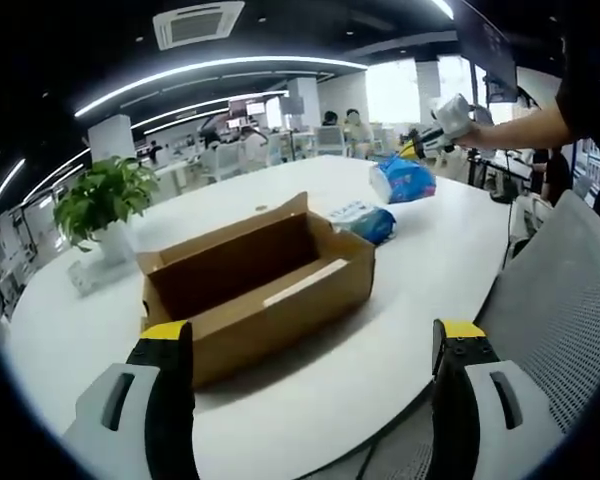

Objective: Operate the shoe box by opening the lid, removing the specified soft item, and placing it in the target area until the item is outside and the box remains undamaged.

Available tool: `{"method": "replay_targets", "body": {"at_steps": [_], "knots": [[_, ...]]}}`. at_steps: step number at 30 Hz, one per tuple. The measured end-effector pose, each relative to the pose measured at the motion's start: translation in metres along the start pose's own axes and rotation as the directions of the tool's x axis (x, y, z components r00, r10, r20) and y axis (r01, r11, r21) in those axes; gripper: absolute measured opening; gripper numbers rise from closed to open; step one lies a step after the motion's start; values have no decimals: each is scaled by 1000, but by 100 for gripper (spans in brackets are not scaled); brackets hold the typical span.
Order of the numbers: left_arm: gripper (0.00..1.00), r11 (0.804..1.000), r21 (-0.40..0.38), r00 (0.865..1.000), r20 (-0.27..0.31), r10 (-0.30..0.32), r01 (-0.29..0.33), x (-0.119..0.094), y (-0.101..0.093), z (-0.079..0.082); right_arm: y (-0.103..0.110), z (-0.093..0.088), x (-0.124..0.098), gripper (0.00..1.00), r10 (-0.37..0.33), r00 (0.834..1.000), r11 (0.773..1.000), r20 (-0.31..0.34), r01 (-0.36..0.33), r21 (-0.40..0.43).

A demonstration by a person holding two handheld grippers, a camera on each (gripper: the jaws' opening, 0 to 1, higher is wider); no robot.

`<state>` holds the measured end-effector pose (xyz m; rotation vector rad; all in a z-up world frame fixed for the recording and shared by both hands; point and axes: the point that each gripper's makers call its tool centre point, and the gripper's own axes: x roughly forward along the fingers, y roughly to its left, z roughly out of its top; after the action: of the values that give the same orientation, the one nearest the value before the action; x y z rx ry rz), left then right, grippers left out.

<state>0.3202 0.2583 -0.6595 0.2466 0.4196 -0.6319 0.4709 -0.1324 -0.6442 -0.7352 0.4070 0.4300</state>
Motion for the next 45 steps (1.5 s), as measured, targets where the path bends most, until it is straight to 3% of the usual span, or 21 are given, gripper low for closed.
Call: {"method": "replay_targets", "body": {"at_steps": [13,23,29,31,37,40,44,45], "knots": [[99,1000,5,1000,1,1,-1,0,-1,0,18,-54,15,0,32,993,998,-113,-26,59],[99,1000,5,1000,3,4,-4,-1,1,0,24,-77,25,0,40,984,993,-176,-20,114],[99,1000,2,1000,6,4,-4,-1,1,1,24,-85,20,0,42,982,974,-183,0,227],[99,1000,4,1000,5,3,-3,-1,0,1,22,-86,17,5,33,985,957,-169,18,290],[99,1000,4,1000,4,-7,7,0,-1,0,25,-89,0,25,24,984,944,-175,35,328],[99,1000,4,1000,3,-9,9,0,-2,0,30,-95,-7,35,29,983,910,-180,48,412],[99,1000,1,1000,4,-10,10,0,-2,1,34,-103,-12,45,25,981,887,-193,67,456],[99,1000,-1,1000,5,-10,10,0,-2,1,38,-105,-14,47,26,980,864,-196,76,499]]}}
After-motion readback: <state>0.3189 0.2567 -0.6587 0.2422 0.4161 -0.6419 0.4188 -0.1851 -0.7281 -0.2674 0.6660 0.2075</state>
